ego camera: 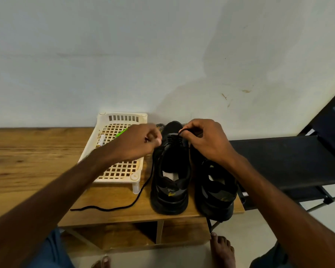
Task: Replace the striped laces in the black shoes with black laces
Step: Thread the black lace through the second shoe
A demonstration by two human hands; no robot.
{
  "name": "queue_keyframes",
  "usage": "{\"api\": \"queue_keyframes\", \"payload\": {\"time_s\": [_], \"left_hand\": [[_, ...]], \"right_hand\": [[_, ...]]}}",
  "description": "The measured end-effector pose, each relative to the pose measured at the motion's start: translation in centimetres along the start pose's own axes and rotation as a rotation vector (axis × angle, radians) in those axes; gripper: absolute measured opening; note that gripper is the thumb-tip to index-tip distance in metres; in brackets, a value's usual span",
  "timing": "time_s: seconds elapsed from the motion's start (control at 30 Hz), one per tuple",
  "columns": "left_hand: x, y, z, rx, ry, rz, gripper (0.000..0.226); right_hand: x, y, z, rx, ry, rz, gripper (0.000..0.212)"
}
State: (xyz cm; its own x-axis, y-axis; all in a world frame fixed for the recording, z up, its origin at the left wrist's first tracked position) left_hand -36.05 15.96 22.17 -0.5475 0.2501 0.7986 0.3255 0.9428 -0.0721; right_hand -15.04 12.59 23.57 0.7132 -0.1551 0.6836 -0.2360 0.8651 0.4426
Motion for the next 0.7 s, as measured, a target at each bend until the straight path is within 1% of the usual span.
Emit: {"api": "queue_keyframes", "payload": {"time_s": [0.03,0.1,0.2,0.33,0.4,0.43,0.57,0.63,0.7], "left_hand": [[-0.7,-0.3,-0.2,-0.044,0.092,0.031,0.008],[-1.3,-0.6,-0.7,-0.098,0.167,0.036,0.010],[-0.3,-0.3,-1.0,-0.080,0.097,-0.011,0.007],[0.9,-0.2,-1.2,-0.051,0.009,-0.108,0.016],[1.8,-0.1,-1.2,-0.030,-0.110,-0.143,0.020],[2.1,-0.1,-1.1,-0.016,-0.193,-0.123,0.023],[1.4,-0.2,-0.9,0.051,-0.584,0.118,0.028],[1.0,-0.4,-1.0,0.085,-0.709,0.170,0.030],[1.2,-0.6,-1.1,0.093,-0.842,0.177,0.030]], "right_hand": [[0.1,-0.1,-0.1,0.000,0.002,-0.018,0.007],[0.1,-0.2,-0.2,-0.006,0.009,-0.023,0.004],[0.0,-0.4,-0.5,-0.034,0.026,0.012,0.011],[-0.3,-0.6,-0.6,-0.056,0.052,0.099,0.019],[-0.6,-0.7,-0.5,-0.046,0.056,0.160,0.022],[-0.9,-0.8,-0.4,-0.042,0.049,0.191,0.023],[-1.4,-0.9,-0.1,-0.048,0.013,0.245,0.032],[-1.5,-1.1,-0.1,-0.086,0.036,0.256,0.043],[-1.8,-1.3,-0.1,-0.128,0.000,0.268,0.050]]}}
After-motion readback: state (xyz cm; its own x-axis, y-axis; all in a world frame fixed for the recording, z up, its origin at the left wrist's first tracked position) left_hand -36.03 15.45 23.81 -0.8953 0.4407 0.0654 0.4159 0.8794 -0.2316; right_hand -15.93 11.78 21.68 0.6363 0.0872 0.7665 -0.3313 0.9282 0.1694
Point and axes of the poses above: each hand's wrist, its own y-axis towards the middle knuckle, its own x-axis out of the back of the hand, z = x × y, the point moved 5 cm from there along y, towards the middle knuckle, and after that the axes turned 15 degrees about x, right-handed, at the moved point
